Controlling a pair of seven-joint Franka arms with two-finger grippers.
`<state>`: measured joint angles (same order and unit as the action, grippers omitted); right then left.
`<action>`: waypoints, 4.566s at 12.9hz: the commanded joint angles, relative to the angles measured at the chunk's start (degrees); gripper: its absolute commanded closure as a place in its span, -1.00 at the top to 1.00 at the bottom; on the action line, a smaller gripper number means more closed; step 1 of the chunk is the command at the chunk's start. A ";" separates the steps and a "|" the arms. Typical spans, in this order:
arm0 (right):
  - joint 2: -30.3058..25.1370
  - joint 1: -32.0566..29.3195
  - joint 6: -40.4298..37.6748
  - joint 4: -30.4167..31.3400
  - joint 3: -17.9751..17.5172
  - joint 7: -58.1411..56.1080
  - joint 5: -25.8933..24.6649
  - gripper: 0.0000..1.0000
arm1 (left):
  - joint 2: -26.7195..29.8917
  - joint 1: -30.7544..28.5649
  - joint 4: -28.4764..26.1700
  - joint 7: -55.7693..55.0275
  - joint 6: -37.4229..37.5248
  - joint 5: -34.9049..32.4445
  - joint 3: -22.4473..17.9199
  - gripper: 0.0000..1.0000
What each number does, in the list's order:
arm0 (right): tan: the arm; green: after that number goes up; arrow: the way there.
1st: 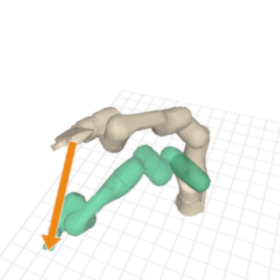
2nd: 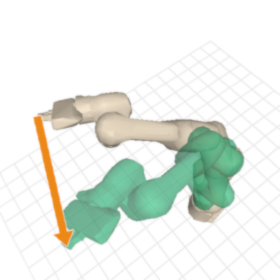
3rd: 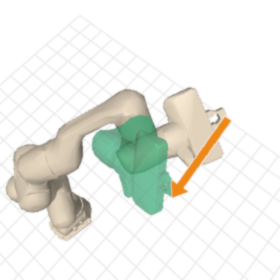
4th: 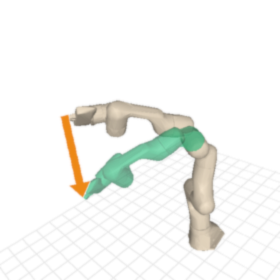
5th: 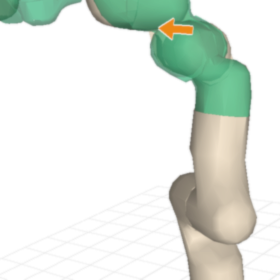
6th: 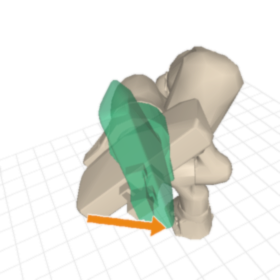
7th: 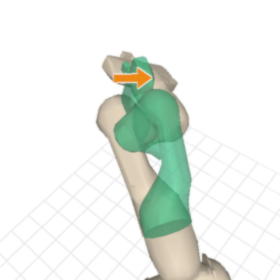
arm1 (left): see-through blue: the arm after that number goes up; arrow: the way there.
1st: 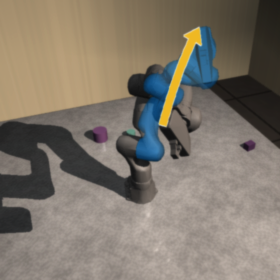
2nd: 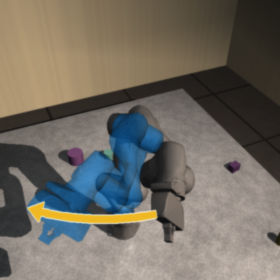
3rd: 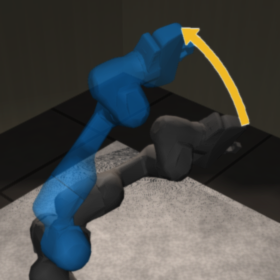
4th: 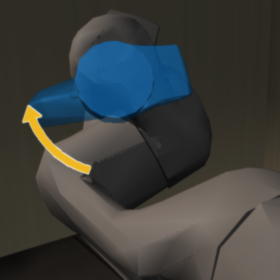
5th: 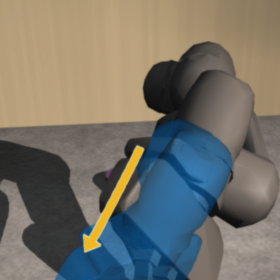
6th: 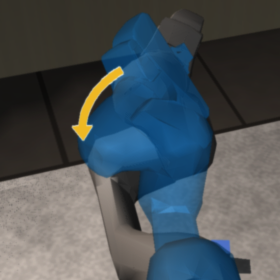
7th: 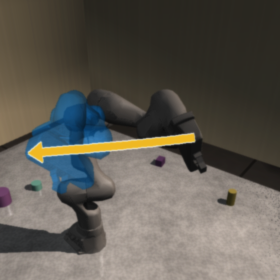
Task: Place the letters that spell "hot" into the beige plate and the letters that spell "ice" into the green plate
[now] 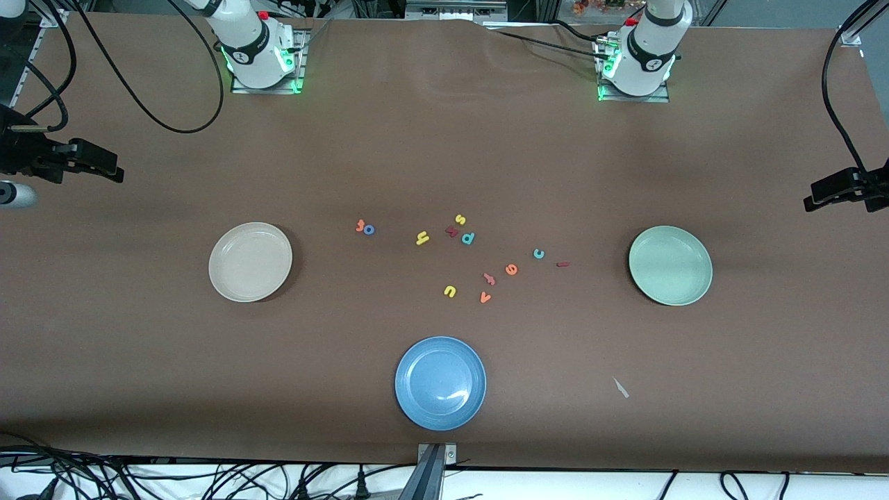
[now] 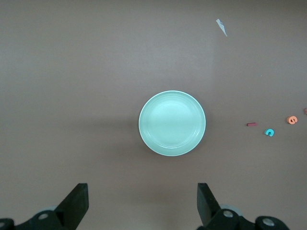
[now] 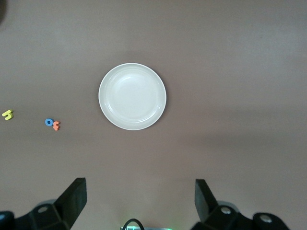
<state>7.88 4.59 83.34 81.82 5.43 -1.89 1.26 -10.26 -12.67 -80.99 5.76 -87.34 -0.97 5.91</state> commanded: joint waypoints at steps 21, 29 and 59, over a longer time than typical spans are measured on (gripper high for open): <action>-0.50 -0.28 0.77 0.35 -0.42 0.48 0.94 1.00 | 0.94 0.10 0.22 0.13 0.50 0.97 2.34 1.00; -0.50 -0.19 0.51 0.44 -0.25 0.57 0.94 1.00 | 0.50 -0.78 -0.74 -4.09 1.38 0.35 7.45 0.95; -0.50 -0.19 0.68 0.35 -0.25 0.57 0.94 1.00 | -2.84 -3.42 -2.59 -2.51 -4.07 -2.28 7.97 0.98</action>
<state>7.89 4.63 83.70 81.84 5.30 -1.89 1.33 -13.61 -16.36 -83.53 2.45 -90.51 -2.23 13.61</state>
